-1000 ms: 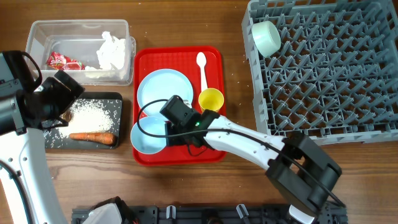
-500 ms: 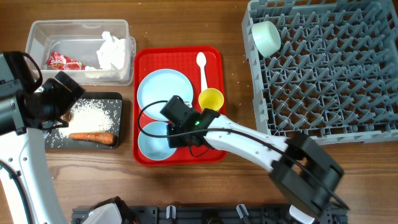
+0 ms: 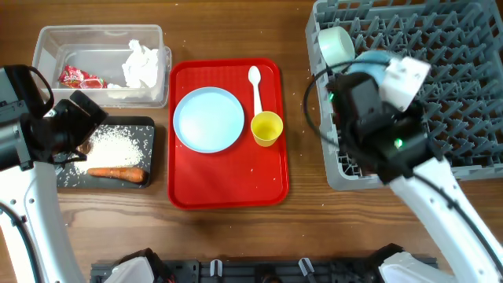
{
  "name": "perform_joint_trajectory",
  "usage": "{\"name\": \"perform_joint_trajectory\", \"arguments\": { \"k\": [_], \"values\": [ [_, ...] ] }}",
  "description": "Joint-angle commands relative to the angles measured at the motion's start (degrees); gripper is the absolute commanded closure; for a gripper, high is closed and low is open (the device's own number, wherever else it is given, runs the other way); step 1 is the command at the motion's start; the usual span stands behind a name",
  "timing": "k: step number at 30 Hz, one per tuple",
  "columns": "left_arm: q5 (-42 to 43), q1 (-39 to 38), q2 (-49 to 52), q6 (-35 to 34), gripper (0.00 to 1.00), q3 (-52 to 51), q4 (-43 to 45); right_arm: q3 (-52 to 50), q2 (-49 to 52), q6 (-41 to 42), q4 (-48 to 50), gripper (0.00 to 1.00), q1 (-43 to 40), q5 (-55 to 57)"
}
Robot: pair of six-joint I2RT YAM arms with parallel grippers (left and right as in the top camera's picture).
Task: Sort waste into correct bins and load items into the dishwasher rack
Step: 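Carry the light-blue bowl to the rack and set it down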
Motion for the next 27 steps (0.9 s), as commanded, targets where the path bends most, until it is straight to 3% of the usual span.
{"name": "perform_joint_trajectory", "arguments": {
  "k": [1,5,8,15,24,25,27],
  "values": [
    [0.4,0.3,-0.2,0.1,0.00,0.3,0.5,-0.6,7.1,-17.4,6.6,0.96,-5.2,10.3],
    [0.5,0.3,-0.2,0.1,0.00,0.3,0.5,-0.6,16.1,-35.4,19.7,0.96,-5.6,11.0],
    [0.5,0.3,-0.2,0.1,0.00,0.3,0.5,-0.6,20.5,-42.1,25.8,0.95,-5.2,10.9],
    [0.5,0.3,-0.2,0.1,0.00,0.3,0.5,-0.6,28.6,-42.9,26.6,0.96,-5.0,10.0],
    [0.5,0.3,-0.2,0.1,0.00,0.3,0.7,-0.7,29.1,-43.1,23.8,0.96,0.7,3.1],
    [0.5,0.3,-0.2,0.1,0.00,0.3,0.7,-0.7,29.1,-43.1,22.7,0.90,1.7,3.1],
    [0.5,0.3,-0.2,0.1,0.00,0.3,0.7,-0.7,29.1,-43.1,20.5,0.62,3.4,3.1]
  ]
}}
